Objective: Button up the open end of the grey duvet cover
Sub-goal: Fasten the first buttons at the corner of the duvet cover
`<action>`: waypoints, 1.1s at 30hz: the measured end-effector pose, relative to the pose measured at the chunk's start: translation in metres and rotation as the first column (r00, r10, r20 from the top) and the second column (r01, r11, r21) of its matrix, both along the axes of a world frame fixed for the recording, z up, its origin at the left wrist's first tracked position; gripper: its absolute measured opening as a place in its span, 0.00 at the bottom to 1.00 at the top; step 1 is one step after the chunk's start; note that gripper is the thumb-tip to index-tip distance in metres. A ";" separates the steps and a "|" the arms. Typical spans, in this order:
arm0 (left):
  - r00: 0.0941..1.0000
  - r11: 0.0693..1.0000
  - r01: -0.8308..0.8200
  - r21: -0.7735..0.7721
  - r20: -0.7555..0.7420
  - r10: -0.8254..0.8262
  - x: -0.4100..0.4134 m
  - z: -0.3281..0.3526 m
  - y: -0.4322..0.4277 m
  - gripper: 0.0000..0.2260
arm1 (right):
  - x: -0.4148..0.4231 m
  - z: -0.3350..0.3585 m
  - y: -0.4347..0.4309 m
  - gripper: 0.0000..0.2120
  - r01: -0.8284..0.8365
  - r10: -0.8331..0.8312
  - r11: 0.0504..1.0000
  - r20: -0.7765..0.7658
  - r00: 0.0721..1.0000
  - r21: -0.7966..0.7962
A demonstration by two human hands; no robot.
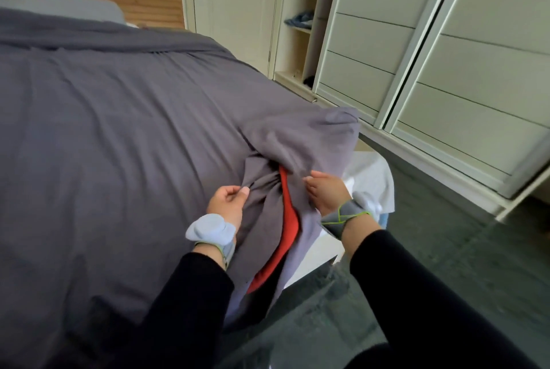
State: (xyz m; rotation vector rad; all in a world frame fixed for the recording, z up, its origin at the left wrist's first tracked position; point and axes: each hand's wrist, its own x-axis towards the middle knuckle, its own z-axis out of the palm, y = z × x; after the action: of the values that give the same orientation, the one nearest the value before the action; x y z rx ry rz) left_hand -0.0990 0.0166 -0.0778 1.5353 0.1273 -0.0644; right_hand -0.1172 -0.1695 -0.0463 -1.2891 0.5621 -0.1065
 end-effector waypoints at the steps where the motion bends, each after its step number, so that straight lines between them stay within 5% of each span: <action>1: 1.000 1.000 -0.014 0.000 0.007 0.014 -0.001 0.001 0.001 0.09 | -0.002 -0.001 0.002 0.13 0.037 -0.039 0.994 -0.020 0.999 -0.101; 2: 1.000 1.000 -0.017 0.000 0.010 0.017 -0.001 0.000 0.002 0.09 | -0.002 -0.005 0.005 0.04 0.110 -0.116 0.973 -0.016 0.993 -0.205; 5: 1.000 1.000 -0.010 0.000 -0.004 0.010 0.002 -0.003 0.006 0.04 | 0.002 -0.012 0.021 0.19 0.251 -0.257 0.873 0.043 0.965 -0.418; 10: 0.997 0.990 -0.075 -0.119 -0.043 0.070 0.007 -0.002 0.007 0.04 | -0.002 -0.018 0.046 0.25 0.049 -0.145 0.582 -0.044 0.988 -0.812; 16: 0.981 0.893 -0.030 -0.449 -0.185 -0.060 -0.001 0.015 -0.012 0.16 | -0.016 -0.004 0.034 0.15 -0.034 -0.146 0.470 -0.116 0.983 -0.882; 19: 0.968 0.897 0.049 -0.440 -0.200 -0.151 -0.007 0.019 -0.024 0.15 | -0.028 -0.002 0.019 0.12 -0.039 -0.199 0.402 -0.129 0.971 -0.915; 24: 0.963 0.939 0.091 -0.332 -0.212 -0.168 -0.009 0.020 -0.029 0.07 | -0.037 -0.005 0.001 0.08 -0.111 -0.131 0.509 -0.205 0.970 -0.853; 27: 0.961 0.937 0.074 -0.340 -0.226 -0.158 -0.007 0.023 -0.028 0.09 | -0.035 0.001 -0.004 0.05 -0.036 -0.077 0.592 -0.101 0.992 -0.805; 30: 0.971 0.931 0.051 -0.362 -0.201 -0.131 -0.007 0.026 -0.026 0.08 | -0.035 0.015 -0.001 0.05 0.011 0.027 0.952 0.117 0.993 -0.307; 31: 0.976 0.932 0.046 -0.360 -0.184 -0.120 -0.007 0.025 -0.025 0.09 | -0.035 0.017 0.003 0.06 -0.022 0.044 0.992 0.178 0.983 -0.124; 33: 0.983 0.933 0.042 -0.357 -0.153 -0.103 -0.008 0.024 -0.024 0.08 | -0.034 0.016 0.012 0.06 -0.077 0.076 0.997 0.212 0.974 -0.003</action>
State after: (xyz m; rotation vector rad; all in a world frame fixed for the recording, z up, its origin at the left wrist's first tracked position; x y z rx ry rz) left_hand -0.1072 -0.0077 -0.0542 1.1725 0.1838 -0.2643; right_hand -0.1511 -0.1574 -0.0301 -1.2746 0.3293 -0.1767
